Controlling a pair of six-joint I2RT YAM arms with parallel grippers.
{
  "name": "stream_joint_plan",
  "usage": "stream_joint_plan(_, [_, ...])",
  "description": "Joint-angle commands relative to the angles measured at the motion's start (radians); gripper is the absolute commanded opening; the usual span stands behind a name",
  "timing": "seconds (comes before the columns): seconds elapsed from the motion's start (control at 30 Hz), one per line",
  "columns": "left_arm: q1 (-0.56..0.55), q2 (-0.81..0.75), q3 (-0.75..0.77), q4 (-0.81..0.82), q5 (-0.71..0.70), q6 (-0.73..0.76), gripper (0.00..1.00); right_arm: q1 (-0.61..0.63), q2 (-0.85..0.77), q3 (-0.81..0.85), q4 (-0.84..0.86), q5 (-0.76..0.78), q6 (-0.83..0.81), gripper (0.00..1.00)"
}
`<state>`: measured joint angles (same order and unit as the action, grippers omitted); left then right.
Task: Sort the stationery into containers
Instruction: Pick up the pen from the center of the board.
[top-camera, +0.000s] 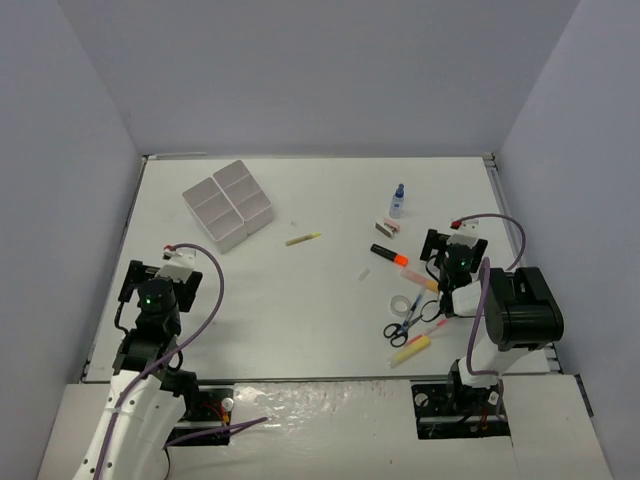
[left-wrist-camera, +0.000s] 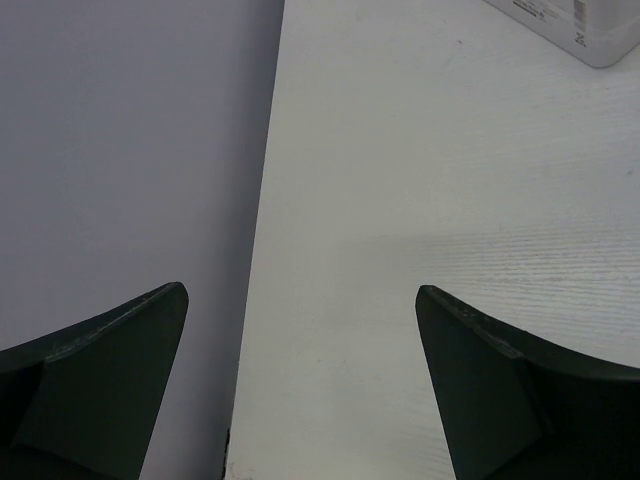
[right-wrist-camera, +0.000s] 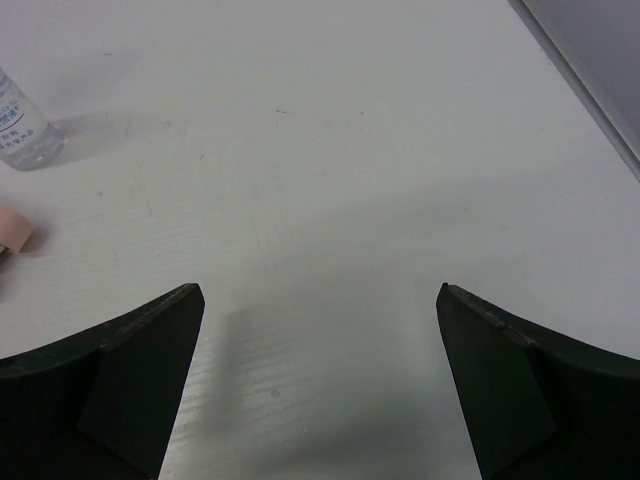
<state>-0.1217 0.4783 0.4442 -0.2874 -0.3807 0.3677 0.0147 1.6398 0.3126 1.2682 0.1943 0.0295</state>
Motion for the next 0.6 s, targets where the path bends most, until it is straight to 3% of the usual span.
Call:
stream_joint_plan(0.0, [-0.01, 0.032, 0.051, 0.022, 0.06, 0.091, 0.97, 0.004, -0.144, 0.106, -0.073, 0.075, 0.028, 1.0])
stream_joint_plan(0.1, [-0.009, 0.055, 0.119, -0.049, 0.137, 0.142, 0.97, 0.005, -0.253, 0.21, -0.283, 0.067, 0.041, 1.0])
stream_joint_plan(0.2, [-0.009, 0.09, 0.208, -0.157, 0.249, 0.185, 0.87, 0.007, -0.365, 0.29, -0.419, 0.047, 0.072, 1.0])
stream_joint_plan(0.33, [-0.01, 0.149, 0.343, -0.37, 0.373, 0.229, 0.83, 0.008, -0.48, 0.439, -0.7, 0.026, 0.166, 1.0])
stream_joint_plan(0.5, [-0.014, 0.243, 0.567, -0.54, 0.539, 0.204, 0.8, 0.017, -0.499, 0.57, -0.921, -0.059, 0.253, 0.97])
stream_joint_plan(0.57, [-0.023, 0.337, 0.736, -0.63, 0.599, 0.166, 0.76, 0.04, -0.465, 0.645, -1.023, -0.077, 0.297, 0.97])
